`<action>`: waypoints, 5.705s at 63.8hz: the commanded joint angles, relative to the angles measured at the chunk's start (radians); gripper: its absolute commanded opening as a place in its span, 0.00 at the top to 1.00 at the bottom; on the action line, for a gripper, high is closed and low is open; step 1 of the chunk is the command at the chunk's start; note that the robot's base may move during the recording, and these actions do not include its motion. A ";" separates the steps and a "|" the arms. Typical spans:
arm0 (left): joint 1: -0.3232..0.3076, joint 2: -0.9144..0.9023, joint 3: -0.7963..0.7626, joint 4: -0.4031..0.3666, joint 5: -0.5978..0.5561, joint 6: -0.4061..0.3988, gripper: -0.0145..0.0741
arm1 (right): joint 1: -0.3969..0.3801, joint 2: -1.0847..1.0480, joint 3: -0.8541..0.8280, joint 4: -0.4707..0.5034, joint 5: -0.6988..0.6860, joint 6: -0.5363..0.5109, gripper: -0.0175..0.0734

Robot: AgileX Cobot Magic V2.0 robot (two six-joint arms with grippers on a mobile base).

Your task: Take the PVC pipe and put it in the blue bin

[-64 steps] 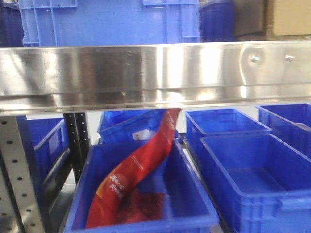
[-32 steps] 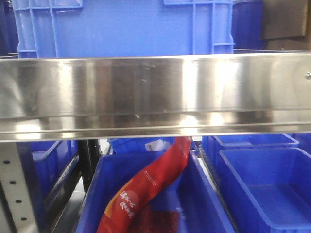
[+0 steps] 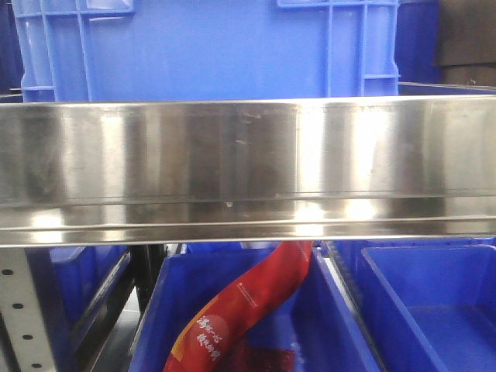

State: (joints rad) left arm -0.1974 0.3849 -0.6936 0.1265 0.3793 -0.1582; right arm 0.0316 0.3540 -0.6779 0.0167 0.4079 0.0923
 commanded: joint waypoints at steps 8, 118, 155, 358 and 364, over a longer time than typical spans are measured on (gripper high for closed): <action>-0.005 -0.003 -0.007 -0.005 -0.028 -0.010 0.96 | 0.002 -0.005 0.001 -0.008 -0.022 -0.008 0.99; -0.255 0.728 -0.584 -0.127 -0.086 0.110 0.96 | 0.460 0.808 -0.565 0.010 -0.079 -0.137 0.99; -0.243 1.056 -0.723 -0.119 -0.186 0.110 0.96 | 0.458 1.117 -0.733 0.008 -0.109 -0.137 0.99; -0.243 0.102 0.171 -0.212 -0.396 0.105 0.96 | 0.311 0.251 0.201 0.092 -0.543 -0.130 0.99; -0.243 0.102 0.171 -0.212 -0.396 0.105 0.96 | 0.187 0.168 0.306 0.092 -0.543 -0.130 0.99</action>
State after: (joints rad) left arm -0.4434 0.4920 -0.5247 -0.0775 0.0000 -0.0514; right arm 0.2885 0.5718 -0.4356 0.1052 -0.1072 -0.0343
